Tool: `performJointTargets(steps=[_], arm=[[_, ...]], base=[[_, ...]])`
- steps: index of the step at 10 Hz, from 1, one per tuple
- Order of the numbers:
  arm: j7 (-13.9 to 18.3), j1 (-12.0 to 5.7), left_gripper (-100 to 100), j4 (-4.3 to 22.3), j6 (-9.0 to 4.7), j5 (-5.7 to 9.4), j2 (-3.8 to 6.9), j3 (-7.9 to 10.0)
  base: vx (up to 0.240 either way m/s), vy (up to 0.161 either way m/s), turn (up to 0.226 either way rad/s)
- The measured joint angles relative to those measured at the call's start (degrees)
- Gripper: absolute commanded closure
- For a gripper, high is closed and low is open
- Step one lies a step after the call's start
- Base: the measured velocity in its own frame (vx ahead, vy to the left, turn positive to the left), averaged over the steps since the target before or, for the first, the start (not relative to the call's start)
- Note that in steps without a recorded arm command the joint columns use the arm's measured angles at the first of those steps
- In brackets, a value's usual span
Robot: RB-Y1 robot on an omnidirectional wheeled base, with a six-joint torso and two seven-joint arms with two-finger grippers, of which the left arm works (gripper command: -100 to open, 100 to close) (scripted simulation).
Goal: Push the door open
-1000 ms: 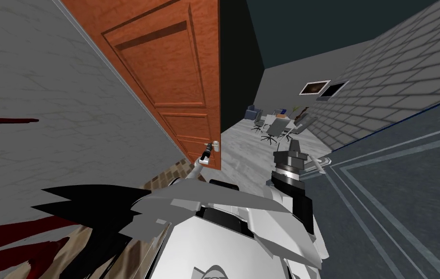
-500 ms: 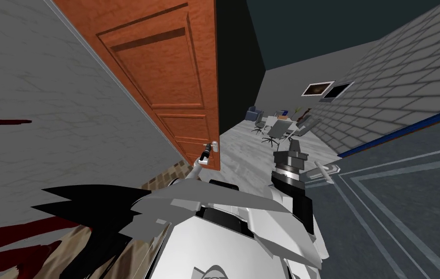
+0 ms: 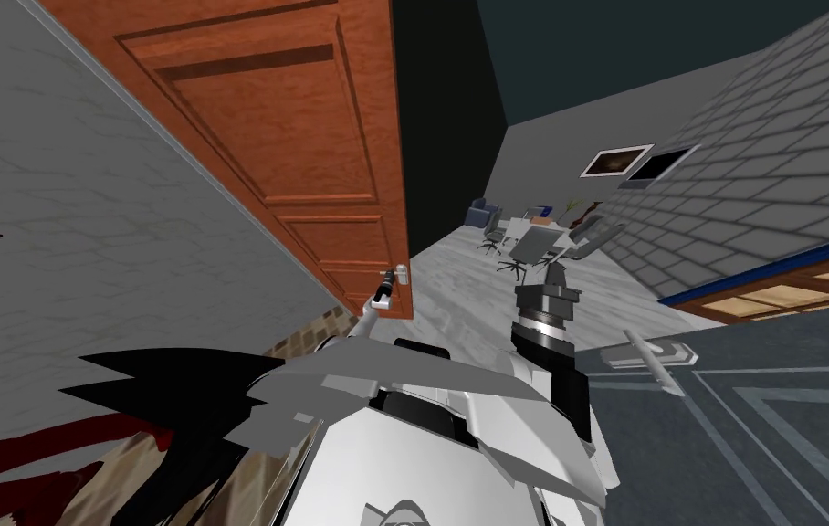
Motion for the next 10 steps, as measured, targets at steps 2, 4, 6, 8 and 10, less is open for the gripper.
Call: performJointTargets(steps=[2,4,6,8,10], arm=[[-0.28,-0.01,100,0.07,0.06,0.25,0.31,1.32],[-0.73,0.05,100,0.14,0.01,0.44,0.43,2.87],[-0.92,0.28,100,-0.06,0.25,0.74,0.80,4.25],[-1.29,-0.88,100,2.30,-1.14,1.03,1.18,5.99],[-1.48,-0.16,100,1.19,-0.76,1.20,1.31,7.00]], base=[[0.196,-0.103,0.077],[0.182,-0.095,0.075],[0.188,-0.091,0.073],[0.139,-0.087,0.066],[0.152,-0.106,0.078]])
